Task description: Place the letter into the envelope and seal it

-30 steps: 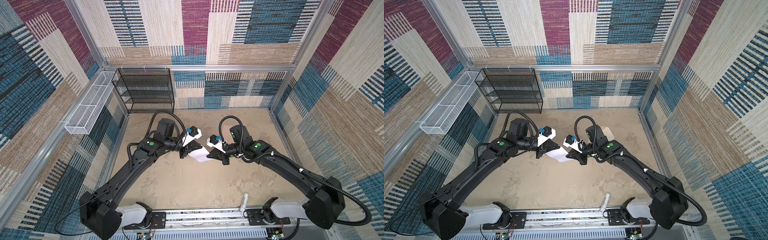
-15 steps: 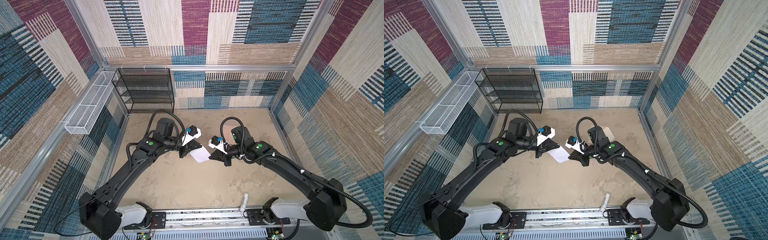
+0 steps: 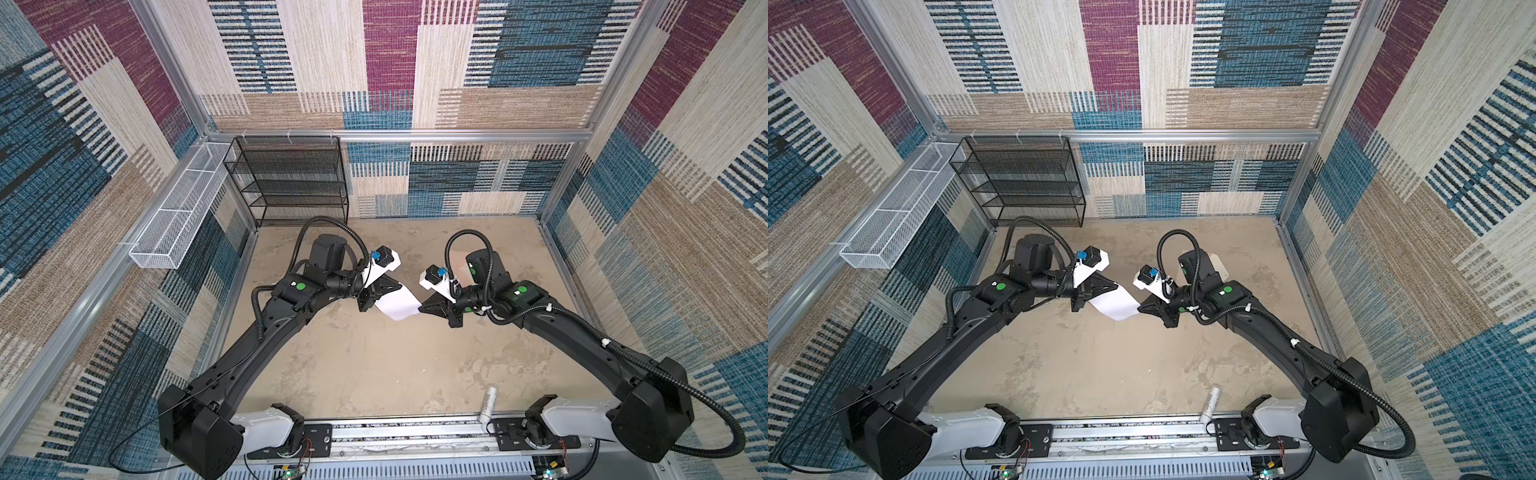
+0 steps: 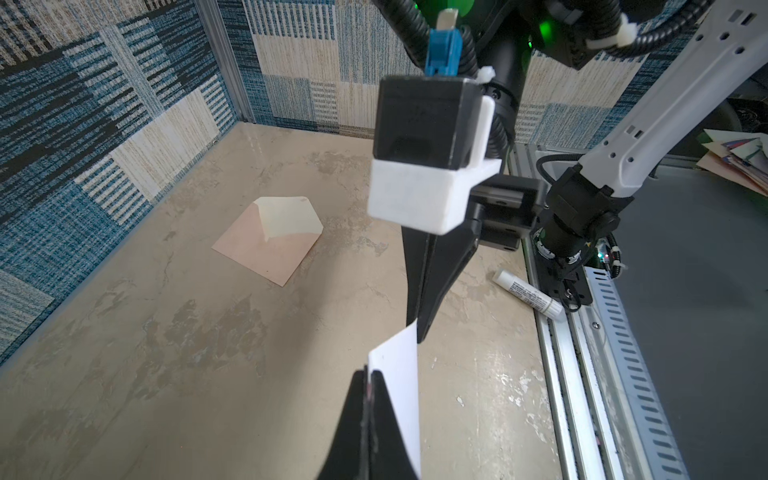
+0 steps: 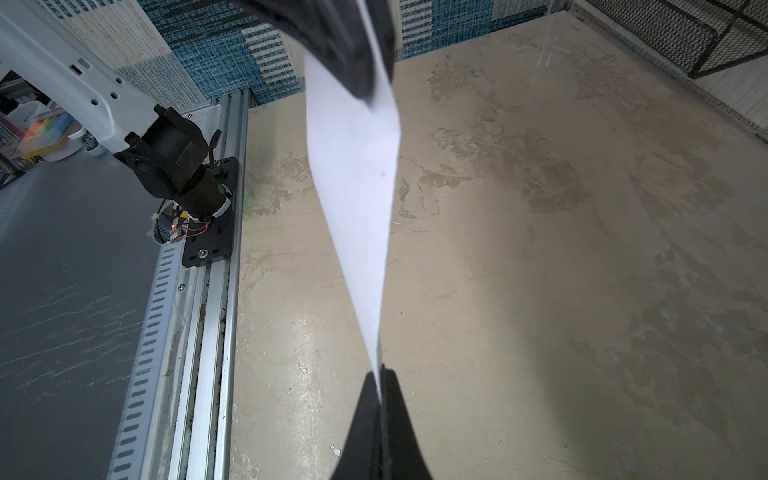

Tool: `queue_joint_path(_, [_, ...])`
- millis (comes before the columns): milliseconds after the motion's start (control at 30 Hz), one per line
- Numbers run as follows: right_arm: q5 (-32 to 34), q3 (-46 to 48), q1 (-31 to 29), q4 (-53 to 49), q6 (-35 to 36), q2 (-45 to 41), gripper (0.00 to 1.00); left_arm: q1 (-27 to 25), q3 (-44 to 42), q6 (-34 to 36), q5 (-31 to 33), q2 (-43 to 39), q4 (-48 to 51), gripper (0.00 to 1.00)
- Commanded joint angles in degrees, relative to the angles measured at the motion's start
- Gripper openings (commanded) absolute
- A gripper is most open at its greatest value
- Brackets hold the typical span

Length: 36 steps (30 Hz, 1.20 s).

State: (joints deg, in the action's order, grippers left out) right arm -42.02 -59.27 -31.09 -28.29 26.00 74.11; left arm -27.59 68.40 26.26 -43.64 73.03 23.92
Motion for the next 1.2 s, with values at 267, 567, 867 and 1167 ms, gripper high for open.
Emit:
queue_joint_path(267, [-0.1, 1.9, 5.1, 8.8, -7.3, -4.6, 0.54, 2.5, -2.0, -8.1, 16.3, -1.9, -7.2, 0.00])
queue_joint_path(567, [6.0, 1.4, 7.0, 17.8, -20.6, -4.6, 0.59, 3.9, 5.8, -27.5, 32.3, 4.2, -0.8, 0.00])
queue_joint_path(867, [10.9, 1.2, 7.0, 24.7, -30.9, -4.5, 0.59, 7.1, 11.6, -62.1, 40.2, 14.4, 5.7, 0.00])
queue_joint_path(1167, [12.9, 2.6, 7.0, 27.5, -33.6, -6.4, 0.59, 7.3, -12.2, -87.0, 51.4, 11.3, -31.7, 0.00])
